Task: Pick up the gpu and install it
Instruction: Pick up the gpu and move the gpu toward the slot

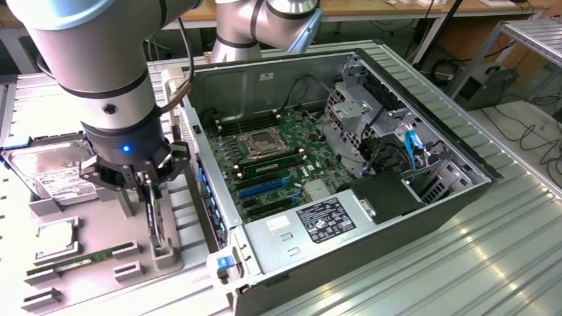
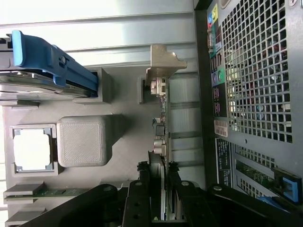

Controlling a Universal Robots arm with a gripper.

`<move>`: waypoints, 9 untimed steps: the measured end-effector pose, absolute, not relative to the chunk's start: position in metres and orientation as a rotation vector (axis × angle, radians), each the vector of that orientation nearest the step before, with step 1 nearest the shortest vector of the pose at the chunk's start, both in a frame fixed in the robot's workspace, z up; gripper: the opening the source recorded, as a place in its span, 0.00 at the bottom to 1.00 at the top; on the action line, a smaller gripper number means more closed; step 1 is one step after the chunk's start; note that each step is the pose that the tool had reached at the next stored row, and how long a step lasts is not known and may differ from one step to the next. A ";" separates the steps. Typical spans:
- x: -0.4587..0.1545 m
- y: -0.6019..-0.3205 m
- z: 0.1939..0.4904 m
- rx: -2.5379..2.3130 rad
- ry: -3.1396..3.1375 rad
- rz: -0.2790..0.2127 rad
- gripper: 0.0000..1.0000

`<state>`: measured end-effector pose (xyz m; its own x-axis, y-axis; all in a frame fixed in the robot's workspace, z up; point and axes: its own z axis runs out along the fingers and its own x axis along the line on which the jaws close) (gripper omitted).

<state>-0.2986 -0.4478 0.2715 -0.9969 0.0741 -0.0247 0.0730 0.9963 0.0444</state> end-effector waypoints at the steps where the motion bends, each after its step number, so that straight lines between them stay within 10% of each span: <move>1: -0.299 -0.448 0.272 0.115 3.112 0.068 0.26; 9: -0.299 -0.448 0.275 0.115 3.112 0.068 0.26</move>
<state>-0.2986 -0.4478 0.2750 -0.9969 0.0741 -0.0247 0.0730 0.9963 0.0444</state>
